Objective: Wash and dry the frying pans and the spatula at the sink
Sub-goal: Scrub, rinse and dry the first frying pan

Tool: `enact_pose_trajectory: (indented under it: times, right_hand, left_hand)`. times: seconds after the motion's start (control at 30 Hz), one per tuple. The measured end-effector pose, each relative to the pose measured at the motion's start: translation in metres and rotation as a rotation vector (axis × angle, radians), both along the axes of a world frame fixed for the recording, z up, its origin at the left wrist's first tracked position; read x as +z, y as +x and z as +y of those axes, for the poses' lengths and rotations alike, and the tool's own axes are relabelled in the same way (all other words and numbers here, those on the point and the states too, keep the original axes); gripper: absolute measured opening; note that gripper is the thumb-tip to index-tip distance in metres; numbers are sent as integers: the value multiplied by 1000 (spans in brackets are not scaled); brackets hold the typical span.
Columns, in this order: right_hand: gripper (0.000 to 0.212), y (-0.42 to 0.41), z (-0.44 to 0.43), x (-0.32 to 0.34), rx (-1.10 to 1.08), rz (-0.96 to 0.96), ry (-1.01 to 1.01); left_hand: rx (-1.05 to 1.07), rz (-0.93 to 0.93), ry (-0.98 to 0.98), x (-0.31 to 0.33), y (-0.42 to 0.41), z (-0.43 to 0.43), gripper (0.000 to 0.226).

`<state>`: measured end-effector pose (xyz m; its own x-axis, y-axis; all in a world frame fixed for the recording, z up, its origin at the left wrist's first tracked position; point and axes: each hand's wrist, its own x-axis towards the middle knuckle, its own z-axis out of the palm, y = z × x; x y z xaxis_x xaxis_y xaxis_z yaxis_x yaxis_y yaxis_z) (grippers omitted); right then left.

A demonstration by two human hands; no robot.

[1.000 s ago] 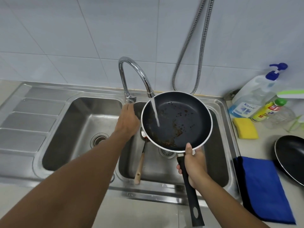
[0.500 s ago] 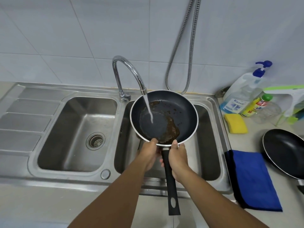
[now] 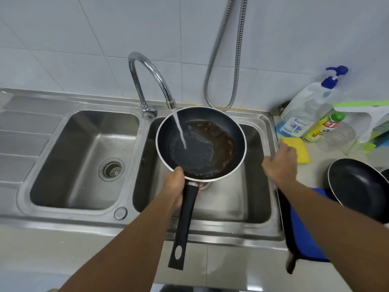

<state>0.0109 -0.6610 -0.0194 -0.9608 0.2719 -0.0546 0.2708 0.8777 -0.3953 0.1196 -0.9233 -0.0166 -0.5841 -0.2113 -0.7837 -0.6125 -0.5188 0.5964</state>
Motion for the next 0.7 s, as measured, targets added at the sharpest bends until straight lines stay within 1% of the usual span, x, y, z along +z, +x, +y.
enact_pose_trajectory:
  times: [0.07, 0.13, 0.2, 0.23, 0.3, 0.4, 0.5, 0.57, 0.63, 0.7]
  right_hand:
    - [69, -22, 22, 1, -31, -61, 147]
    - [77, -38, 41, -5, -33, -164, 234]
    - [74, -49, 53, -11, -28, -259, 238]
    - [70, -51, 57, -15, -29, -290, 209]
    - [63, -51, 61, -24, -41, -290, 121]
    - [56, -44, 61, -33, -86, -186, 88]
    - [56, -39, 50, -28, -105, -34, 9]
    - [60, -30, 35, -18, -64, 145, -135]
    - [56, -18, 15, -6, 28, 347, -334]
    - [52, -13, -6, 3, 123, 544, -476]
  left_hand:
    - [25, 5, -2, -3, 1, 4, 35]
    - [47, 8, 16, -2, 3, 7, 32]
    - [52, 11, 37, 1, 2, 8, 29]
    - [51, 9, 41, 0, 1, 9, 29]
    - [39, 4, 42, -1, 0, 8, 36]
    - [20, -10, 43, -7, 2, 2, 48]
    - [26, -10, 70, -7, 8, -3, 47]
    - [26, 14, 93, -3, 12, -4, 40]
    - [15, 38, 116, 1, 15, -6, 37]
    - [-8, 48, 124, 4, 16, -10, 37]
